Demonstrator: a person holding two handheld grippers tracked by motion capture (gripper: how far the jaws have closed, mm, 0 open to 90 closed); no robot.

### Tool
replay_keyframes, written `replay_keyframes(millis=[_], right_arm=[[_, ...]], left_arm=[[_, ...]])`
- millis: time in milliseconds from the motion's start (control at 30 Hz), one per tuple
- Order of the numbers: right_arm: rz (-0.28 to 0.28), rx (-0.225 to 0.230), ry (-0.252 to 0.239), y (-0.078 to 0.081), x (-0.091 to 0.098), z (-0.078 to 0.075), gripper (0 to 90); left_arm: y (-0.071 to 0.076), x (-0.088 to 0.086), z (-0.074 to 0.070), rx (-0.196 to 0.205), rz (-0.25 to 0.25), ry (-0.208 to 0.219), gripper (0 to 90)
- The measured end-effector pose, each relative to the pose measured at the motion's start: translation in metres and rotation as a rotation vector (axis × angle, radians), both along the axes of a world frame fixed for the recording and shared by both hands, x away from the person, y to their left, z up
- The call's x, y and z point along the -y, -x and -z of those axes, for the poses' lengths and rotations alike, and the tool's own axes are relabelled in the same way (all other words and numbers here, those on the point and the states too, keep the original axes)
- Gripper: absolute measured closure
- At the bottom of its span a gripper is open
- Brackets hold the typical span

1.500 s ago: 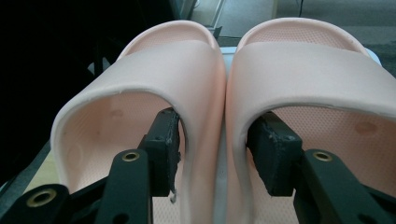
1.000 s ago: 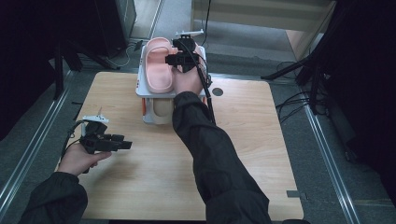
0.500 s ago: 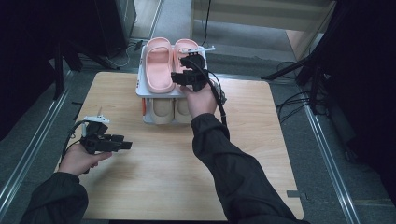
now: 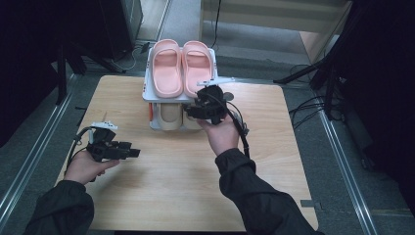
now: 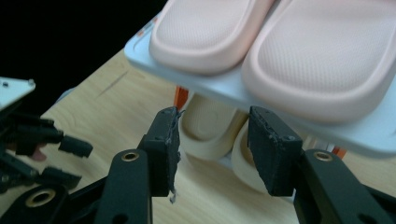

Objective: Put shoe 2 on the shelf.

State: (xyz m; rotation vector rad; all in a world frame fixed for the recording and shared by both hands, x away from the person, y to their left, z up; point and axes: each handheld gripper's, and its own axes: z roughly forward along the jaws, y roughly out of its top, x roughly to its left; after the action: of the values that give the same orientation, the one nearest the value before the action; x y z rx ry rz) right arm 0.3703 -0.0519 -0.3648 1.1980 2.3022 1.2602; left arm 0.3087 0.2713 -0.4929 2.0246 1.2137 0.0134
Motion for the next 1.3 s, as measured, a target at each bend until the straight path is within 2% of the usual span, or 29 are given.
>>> replay_keyframes(millis=[200, 267, 333, 433, 533, 600, 633, 733, 1033, 1100, 1167, 1300], right_arm=[[-0.022, -0.027, -0.024, 0.011, 0.009, 0.015, 53.8], [-0.043, 0.001, -0.006, 0.018, 0.012, 0.026, 52.6], [-0.05, 0.003, -0.011, 0.021, 0.013, 0.03, 52.6], [-0.075, -0.024, -0.034, 0.027, 0.018, 0.045, 52.5], [-0.089, -0.027, -0.027, 0.03, 0.019, 0.053, 52.5], [-0.121, -0.03, -0.03, 0.035, 0.02, 0.065, 52.8], [-0.121, -0.03, -0.03, 0.035, 0.02, 0.065, 52.8], [-0.15, -0.049, -0.023, 0.038, 0.023, 0.078, 52.9], [-0.166, -0.068, -0.047, 0.042, 0.031, 0.096, 52.7], [-0.175, -0.061, -0.038, 0.042, 0.033, 0.098, 52.7], [-0.191, -0.037, -0.027, 0.043, 0.036, 0.099, 52.2], [-0.216, -0.035, -0.052, 0.045, 0.043, 0.1, 49.5]], left_arm=[[0.001, 0.002, 0.001, 0.001, 0.0, -0.002, 39.8], [0.0, 0.001, 0.001, 0.013, -0.001, -0.005, 39.3], [0.0, 0.0, 0.001, 0.013, -0.003, -0.005, 39.2], [-0.001, -0.001, 0.002, 0.014, -0.013, -0.011, 38.6], [-0.001, -0.001, 0.003, 0.015, -0.014, -0.013, 38.3], [-0.001, -0.001, 0.003, 0.018, -0.011, -0.018, 38.1], [-0.001, 0.0, 0.003, 0.018, -0.009, -0.016, 38.1], [0.0, 0.0, 0.003, 0.025, -0.007, -0.019, 37.7], [0.001, 0.002, 0.003, 0.033, -0.001, -0.018, 36.0], [0.001, 0.003, 0.002, 0.038, -0.003, -0.01, 35.8], [0.001, 0.004, 0.001, 0.037, -0.001, -0.004, 35.7], [0.001, 0.008, 0.001, 0.041, -0.004, 0.002, 32.5]])
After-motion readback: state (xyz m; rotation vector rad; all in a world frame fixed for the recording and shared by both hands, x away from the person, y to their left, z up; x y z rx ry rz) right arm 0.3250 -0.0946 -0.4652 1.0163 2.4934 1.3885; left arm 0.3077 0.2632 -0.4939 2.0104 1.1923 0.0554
